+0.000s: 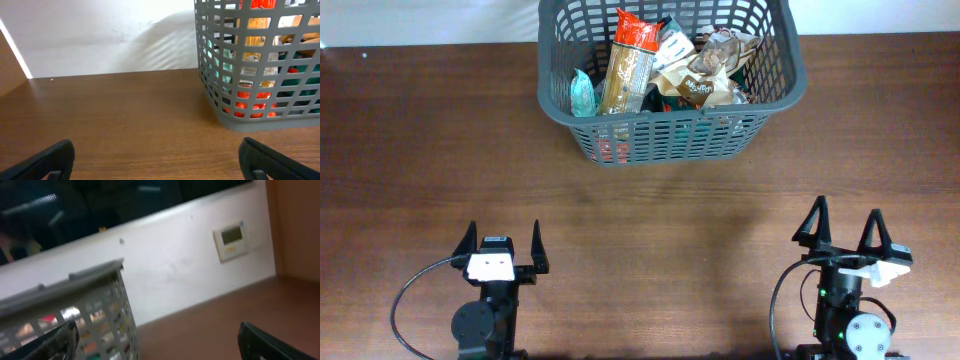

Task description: Pack container

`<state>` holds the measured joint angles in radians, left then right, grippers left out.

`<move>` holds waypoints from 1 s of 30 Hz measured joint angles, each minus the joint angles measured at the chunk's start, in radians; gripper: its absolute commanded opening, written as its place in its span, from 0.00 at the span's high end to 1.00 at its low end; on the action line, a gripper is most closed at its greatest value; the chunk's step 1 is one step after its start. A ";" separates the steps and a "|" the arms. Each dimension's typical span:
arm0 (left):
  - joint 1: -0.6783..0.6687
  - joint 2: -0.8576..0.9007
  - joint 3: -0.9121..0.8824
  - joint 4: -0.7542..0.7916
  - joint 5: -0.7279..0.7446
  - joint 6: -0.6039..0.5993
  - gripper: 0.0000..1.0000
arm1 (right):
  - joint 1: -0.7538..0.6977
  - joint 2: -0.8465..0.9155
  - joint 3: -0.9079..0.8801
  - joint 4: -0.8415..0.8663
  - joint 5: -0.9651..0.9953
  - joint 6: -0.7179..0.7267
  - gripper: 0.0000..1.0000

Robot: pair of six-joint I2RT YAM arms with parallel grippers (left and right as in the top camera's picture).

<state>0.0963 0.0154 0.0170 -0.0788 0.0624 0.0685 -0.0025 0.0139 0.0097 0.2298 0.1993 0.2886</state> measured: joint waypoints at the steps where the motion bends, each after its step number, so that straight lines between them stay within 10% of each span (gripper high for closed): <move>1: 0.000 0.000 0.000 0.000 0.000 0.000 0.01 | 0.000 0.000 0.000 -0.012 0.000 0.000 0.01; 30: 0.000 0.000 0.000 0.000 0.000 0.000 0.01 | -0.001 0.000 0.000 -0.302 -0.206 -0.179 0.01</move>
<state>0.0963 0.0154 0.0170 -0.0788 0.0624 0.0685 -0.0032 0.0139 0.0097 -0.0719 -0.0063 0.1097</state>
